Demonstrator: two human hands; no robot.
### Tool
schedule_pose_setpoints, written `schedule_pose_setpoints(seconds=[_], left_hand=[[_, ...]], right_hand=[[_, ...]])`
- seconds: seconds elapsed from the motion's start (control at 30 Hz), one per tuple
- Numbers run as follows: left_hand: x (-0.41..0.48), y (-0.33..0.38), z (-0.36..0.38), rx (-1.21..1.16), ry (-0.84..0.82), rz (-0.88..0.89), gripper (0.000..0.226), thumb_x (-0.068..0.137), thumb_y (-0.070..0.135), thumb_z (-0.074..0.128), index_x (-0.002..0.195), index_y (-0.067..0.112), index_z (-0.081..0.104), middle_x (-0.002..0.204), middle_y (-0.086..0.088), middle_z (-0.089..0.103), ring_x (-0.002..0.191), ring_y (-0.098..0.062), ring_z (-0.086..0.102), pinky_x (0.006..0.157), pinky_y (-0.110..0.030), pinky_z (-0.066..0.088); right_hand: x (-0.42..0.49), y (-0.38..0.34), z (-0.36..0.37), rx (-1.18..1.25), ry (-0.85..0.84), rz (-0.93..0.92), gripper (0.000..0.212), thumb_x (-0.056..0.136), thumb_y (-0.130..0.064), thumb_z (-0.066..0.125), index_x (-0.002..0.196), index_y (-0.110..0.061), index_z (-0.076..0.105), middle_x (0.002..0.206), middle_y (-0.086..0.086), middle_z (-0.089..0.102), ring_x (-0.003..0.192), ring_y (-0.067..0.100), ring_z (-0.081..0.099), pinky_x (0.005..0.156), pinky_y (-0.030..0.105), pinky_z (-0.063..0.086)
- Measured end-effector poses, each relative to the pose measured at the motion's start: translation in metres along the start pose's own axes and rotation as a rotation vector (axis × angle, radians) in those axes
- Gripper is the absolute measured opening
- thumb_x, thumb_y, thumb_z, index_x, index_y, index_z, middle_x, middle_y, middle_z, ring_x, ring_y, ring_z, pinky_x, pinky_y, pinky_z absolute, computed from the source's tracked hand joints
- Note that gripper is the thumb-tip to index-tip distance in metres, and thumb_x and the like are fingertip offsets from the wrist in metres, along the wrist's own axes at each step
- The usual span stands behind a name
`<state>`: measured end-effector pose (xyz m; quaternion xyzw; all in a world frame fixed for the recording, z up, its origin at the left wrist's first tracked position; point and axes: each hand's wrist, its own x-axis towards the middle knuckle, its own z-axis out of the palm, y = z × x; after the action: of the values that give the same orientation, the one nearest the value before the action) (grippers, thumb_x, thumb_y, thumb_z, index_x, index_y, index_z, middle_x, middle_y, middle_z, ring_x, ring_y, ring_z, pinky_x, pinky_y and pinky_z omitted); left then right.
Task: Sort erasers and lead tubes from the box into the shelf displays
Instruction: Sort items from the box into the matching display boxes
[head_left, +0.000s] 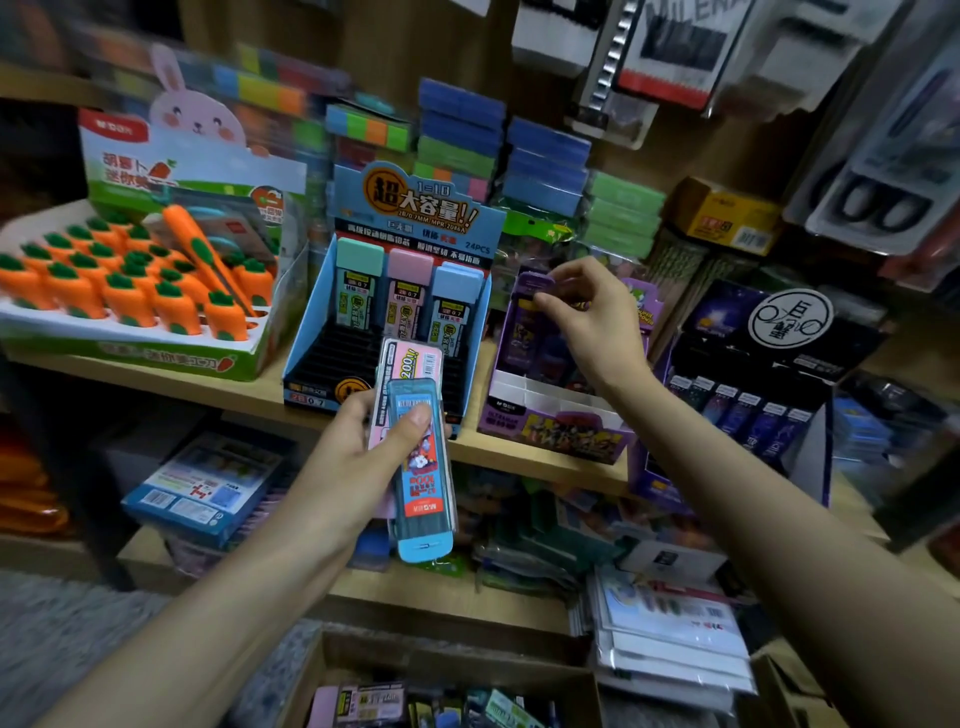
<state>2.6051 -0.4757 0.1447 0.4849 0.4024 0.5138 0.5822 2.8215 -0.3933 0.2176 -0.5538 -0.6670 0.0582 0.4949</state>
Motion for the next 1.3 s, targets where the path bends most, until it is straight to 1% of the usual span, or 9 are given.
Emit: schedule_pose_setpoints(seconds=[0.13, 0.37, 0.53, 0.63, 0.7, 0.8, 0.93, 1.1, 1.3], left_hand=[[-0.001, -0.001, 0.003, -0.004, -0.003, -0.008, 0.047, 0.065, 0.048, 0.061, 0.107, 0.028, 0.054, 0.090, 0.007, 0.074, 0.079, -0.009, 0.071, 0.061, -0.033, 0.055], [-0.003, 0.002, 0.007, -0.026, -0.016, -0.006, 0.039, 0.070, 0.044, 0.060, 0.105, 0.028, 0.053, 0.085, 0.011, 0.074, 0.077, -0.007, 0.071, 0.054, -0.023, 0.054], [-0.005, 0.002, 0.017, -0.063, -0.003, 0.001, 0.043, 0.068, 0.047, 0.060, 0.107, 0.029, 0.054, 0.090, 0.007, 0.074, 0.080, -0.008, 0.071, 0.056, -0.024, 0.055], [-0.004, 0.001, 0.028, -0.130, 0.038, 0.008, 0.036, 0.070, 0.045, 0.061, 0.103, 0.031, 0.055, 0.096, 0.004, 0.073, 0.081, -0.008, 0.071, 0.054, -0.021, 0.053], [-0.002, 0.001, 0.036, -0.178, 0.068, 0.019, 0.030, 0.076, 0.040, 0.061, 0.104, 0.030, 0.055, 0.097, 0.004, 0.072, 0.080, -0.007, 0.071, 0.054, -0.020, 0.053], [-0.001, -0.002, 0.048, -0.254, 0.106, 0.038, 0.025, 0.080, 0.033, 0.062, 0.103, 0.027, 0.054, 0.099, -0.002, 0.071, 0.082, -0.011, 0.071, 0.057, -0.022, 0.054], [-0.001, -0.006, 0.063, -0.285, 0.134, 0.037, 0.018, 0.088, 0.026, 0.059, 0.103, 0.022, 0.052, 0.097, -0.004, 0.069, 0.077, -0.008, 0.071, 0.057, -0.020, 0.054], [-0.005, -0.008, 0.076, -0.305, 0.088, -0.058, 0.032, 0.083, 0.036, 0.059, 0.107, 0.014, 0.053, 0.085, -0.004, 0.071, 0.069, -0.014, 0.071, 0.057, -0.029, 0.058], [-0.009, -0.013, 0.081, -0.231, -0.037, -0.093, 0.028, 0.090, 0.021, 0.056, 0.117, 0.017, 0.052, 0.107, -0.007, 0.070, 0.085, -0.021, 0.072, 0.071, -0.036, 0.057]], right_hand=[[0.001, 0.000, -0.001, 0.020, 0.042, 0.012, 0.016, 0.083, -0.014, 0.070, 0.093, -0.016, 0.057, 0.082, -0.009, 0.060, 0.079, 0.003, 0.057, 0.068, 0.007, 0.046], [-0.004, 0.008, 0.000, -0.359, -0.128, -0.054, 0.017, 0.087, -0.023, 0.065, 0.096, -0.009, 0.061, 0.094, 0.006, 0.064, 0.097, 0.025, 0.054, 0.083, 0.040, 0.045], [-0.017, -0.010, -0.009, -0.622, -0.100, -0.183, 0.034, 0.098, -0.031, 0.043, 0.095, -0.007, 0.068, 0.092, 0.008, 0.062, 0.097, 0.027, 0.047, 0.083, 0.034, 0.031], [-0.056, -0.034, -0.014, -0.383, -0.141, -0.200, 0.033, 0.097, -0.035, 0.043, 0.078, -0.014, 0.061, 0.078, 0.002, 0.059, 0.081, 0.019, 0.050, 0.070, 0.031, 0.033], [-0.097, -0.049, -0.015, -0.167, -0.276, -0.077, 0.034, 0.090, -0.051, 0.042, 0.069, -0.026, 0.050, 0.064, -0.009, 0.053, 0.064, 0.003, 0.049, 0.057, 0.022, 0.036], [-0.142, -0.054, -0.015, -0.009, -0.413, 0.159, 0.038, 0.075, -0.067, 0.053, 0.079, -0.029, 0.047, 0.068, -0.009, 0.056, 0.062, 0.000, 0.052, 0.054, 0.019, 0.043], [-0.148, -0.048, -0.018, 0.141, -0.469, 0.360, 0.028, 0.077, -0.036, 0.073, 0.086, -0.023, 0.051, 0.074, -0.008, 0.055, 0.059, -0.001, 0.048, 0.057, 0.021, 0.043], [-0.150, -0.042, -0.034, 0.535, -0.364, 0.685, 0.012, 0.082, -0.017, 0.070, 0.089, -0.012, 0.061, 0.080, 0.001, 0.068, 0.063, 0.003, 0.064, 0.052, 0.015, 0.048], [-0.134, -0.023, -0.067, 0.662, -0.109, 0.677, 0.007, 0.087, -0.010, 0.063, 0.094, -0.012, 0.061, 0.074, 0.009, 0.063, 0.055, 0.016, 0.058, 0.042, 0.020, 0.042]])
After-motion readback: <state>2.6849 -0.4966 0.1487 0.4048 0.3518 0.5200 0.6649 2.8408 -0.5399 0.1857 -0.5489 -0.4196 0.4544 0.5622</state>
